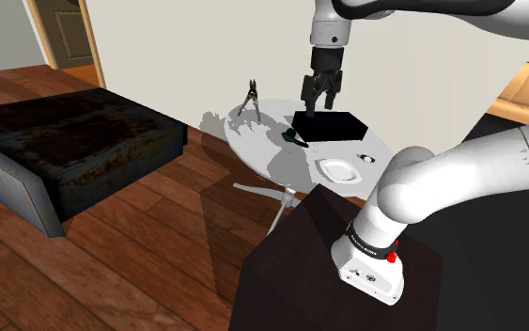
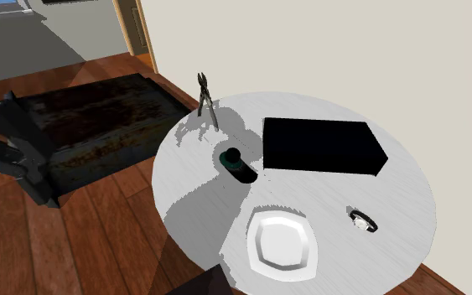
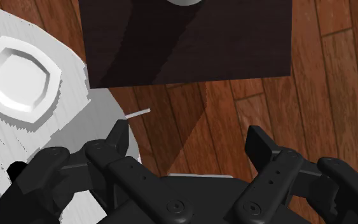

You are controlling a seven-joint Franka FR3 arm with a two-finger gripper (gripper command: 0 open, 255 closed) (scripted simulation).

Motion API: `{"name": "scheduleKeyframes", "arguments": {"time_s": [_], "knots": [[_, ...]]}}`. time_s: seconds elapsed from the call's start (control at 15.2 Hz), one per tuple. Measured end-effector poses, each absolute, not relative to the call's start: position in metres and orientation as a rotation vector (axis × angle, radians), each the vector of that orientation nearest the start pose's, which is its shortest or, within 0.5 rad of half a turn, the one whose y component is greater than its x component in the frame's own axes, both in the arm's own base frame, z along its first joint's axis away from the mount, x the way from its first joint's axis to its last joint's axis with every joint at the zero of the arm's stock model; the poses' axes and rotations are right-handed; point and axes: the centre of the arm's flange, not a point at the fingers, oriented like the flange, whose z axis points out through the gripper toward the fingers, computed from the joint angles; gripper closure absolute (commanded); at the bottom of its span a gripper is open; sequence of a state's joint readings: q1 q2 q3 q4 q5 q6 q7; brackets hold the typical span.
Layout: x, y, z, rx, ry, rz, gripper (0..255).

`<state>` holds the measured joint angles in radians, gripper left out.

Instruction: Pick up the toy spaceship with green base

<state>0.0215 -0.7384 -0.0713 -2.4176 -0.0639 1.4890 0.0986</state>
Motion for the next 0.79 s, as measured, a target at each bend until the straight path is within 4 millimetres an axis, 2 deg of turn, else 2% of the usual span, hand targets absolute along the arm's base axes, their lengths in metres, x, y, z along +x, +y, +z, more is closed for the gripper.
{"name": "scheduleKeyframes", "arguments": {"time_s": [0.13, 0.53, 0.79], "knots": [[0.307, -0.031, 0.537, -3.142, 0.208, 0.295, 0], [0.339, -0.074, 0.496, -3.115, 0.351, 0.216, 0], [0.364, -0.11, 0.469, -3.091, 0.454, 0.157, 0]]}}
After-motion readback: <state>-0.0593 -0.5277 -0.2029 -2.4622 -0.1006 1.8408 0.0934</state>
